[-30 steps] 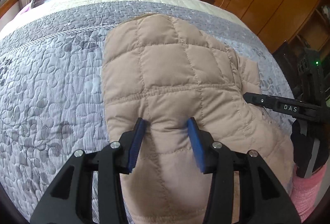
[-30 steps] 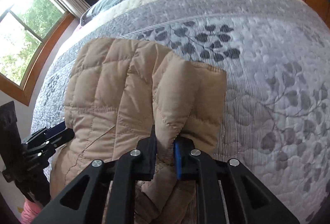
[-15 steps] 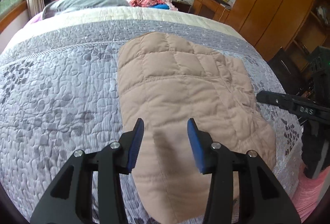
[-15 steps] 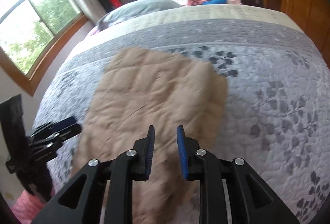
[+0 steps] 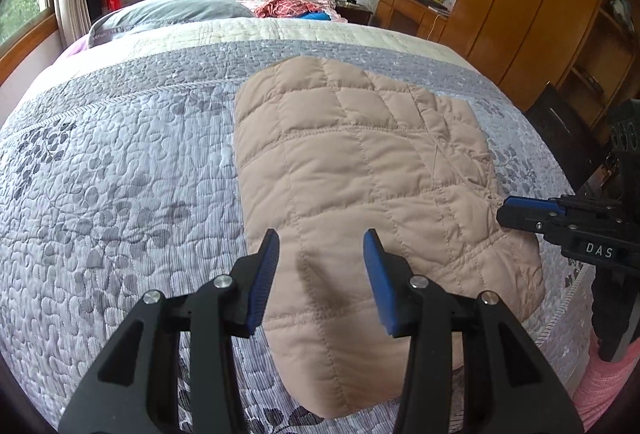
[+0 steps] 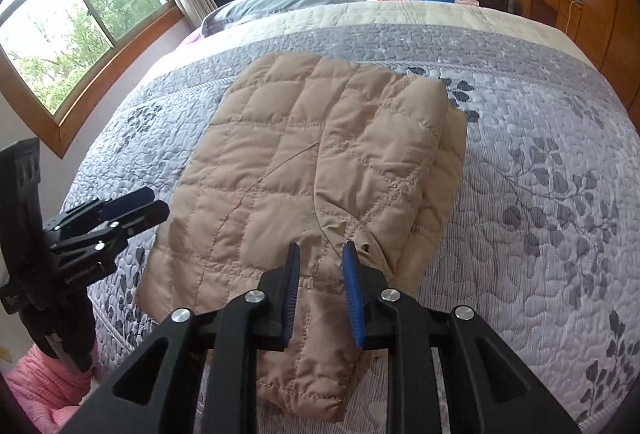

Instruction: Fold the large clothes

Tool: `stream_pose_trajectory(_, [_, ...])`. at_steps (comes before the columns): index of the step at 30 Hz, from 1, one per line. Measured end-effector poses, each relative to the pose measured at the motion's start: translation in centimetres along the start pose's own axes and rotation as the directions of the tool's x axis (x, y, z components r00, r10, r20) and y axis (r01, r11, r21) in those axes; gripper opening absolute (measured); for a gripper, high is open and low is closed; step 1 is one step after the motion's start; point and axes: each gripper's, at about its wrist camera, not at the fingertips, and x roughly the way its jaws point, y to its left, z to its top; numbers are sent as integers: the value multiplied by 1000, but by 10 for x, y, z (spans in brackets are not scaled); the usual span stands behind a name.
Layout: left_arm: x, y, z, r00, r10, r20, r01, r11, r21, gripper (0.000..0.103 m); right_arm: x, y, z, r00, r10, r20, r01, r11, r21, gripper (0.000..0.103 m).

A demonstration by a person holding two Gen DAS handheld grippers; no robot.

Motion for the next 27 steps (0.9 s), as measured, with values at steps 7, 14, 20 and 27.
stream_pose_trajectory(7, [9, 2, -3, 1000, 2, -21, -2, 1000, -4, 44, 6, -5, -2, 1000, 10, -7, -9, 1000, 15, 21])
stream_pose_trajectory(14, [17, 4, -4, 999, -6, -39, 5, 1000, -5, 45, 11, -8, -3, 1000, 5, -15, -4, 1000, 12, 21])
stream_pose_trajectory(20, [33, 8, -8, 997, -25, -75, 25, 1000, -7, 49, 27, -12, -7, 999, 6, -43, -5, 1000, 16, 20])
stream_pose_trajectory(27, [46, 11, -13, 996, -30, -86, 30, 1000, 3, 50, 47, -21, -18, 1000, 18, -26, -17, 1000, 22, 19])
